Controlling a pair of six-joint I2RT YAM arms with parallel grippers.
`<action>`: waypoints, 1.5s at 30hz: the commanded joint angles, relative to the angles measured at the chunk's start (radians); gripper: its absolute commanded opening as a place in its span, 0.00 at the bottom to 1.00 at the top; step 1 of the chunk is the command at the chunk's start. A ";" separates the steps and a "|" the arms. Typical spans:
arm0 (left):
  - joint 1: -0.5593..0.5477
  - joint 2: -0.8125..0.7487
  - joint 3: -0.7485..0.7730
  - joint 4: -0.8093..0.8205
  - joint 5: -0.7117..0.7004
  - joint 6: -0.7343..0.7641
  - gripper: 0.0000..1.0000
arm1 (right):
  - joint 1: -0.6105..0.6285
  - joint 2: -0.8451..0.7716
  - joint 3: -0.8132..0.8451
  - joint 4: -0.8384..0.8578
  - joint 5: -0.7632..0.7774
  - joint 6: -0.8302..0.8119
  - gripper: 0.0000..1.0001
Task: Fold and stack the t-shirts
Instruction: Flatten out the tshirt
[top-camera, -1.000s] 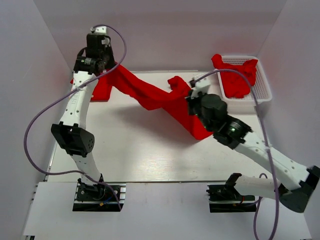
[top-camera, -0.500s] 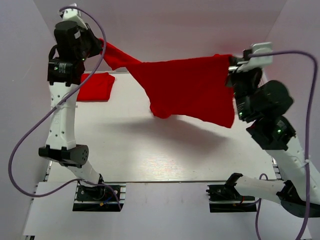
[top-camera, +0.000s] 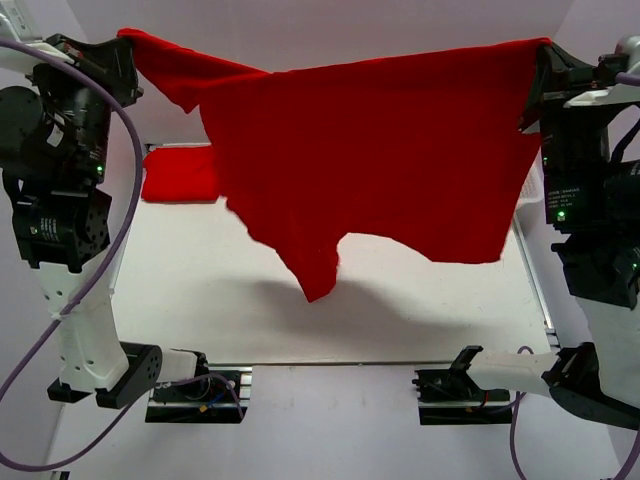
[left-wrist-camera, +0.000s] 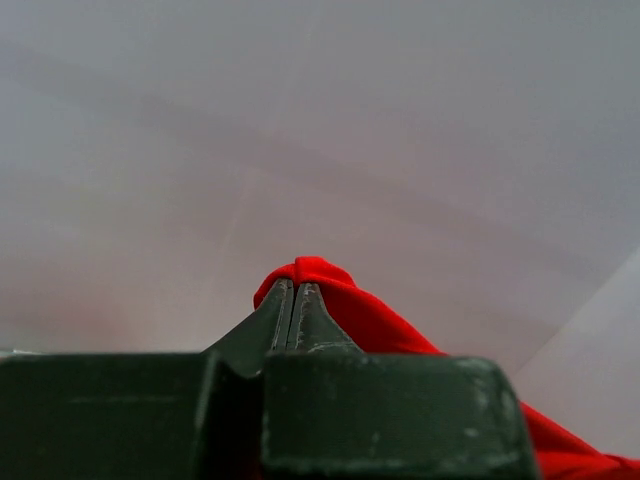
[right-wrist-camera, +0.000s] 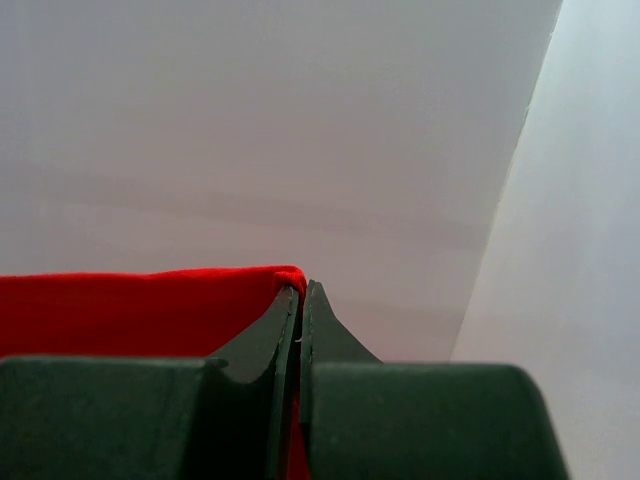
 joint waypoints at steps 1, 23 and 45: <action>0.007 0.064 0.020 -0.012 -0.085 0.002 0.00 | -0.001 0.022 -0.009 0.090 0.024 -0.089 0.00; 0.025 0.606 0.211 0.337 -0.046 0.168 0.00 | -0.425 0.710 0.201 0.203 -0.109 0.122 0.00; 0.030 0.033 -0.798 0.607 0.061 0.151 0.00 | -0.569 0.386 -0.584 0.378 -0.644 0.343 0.00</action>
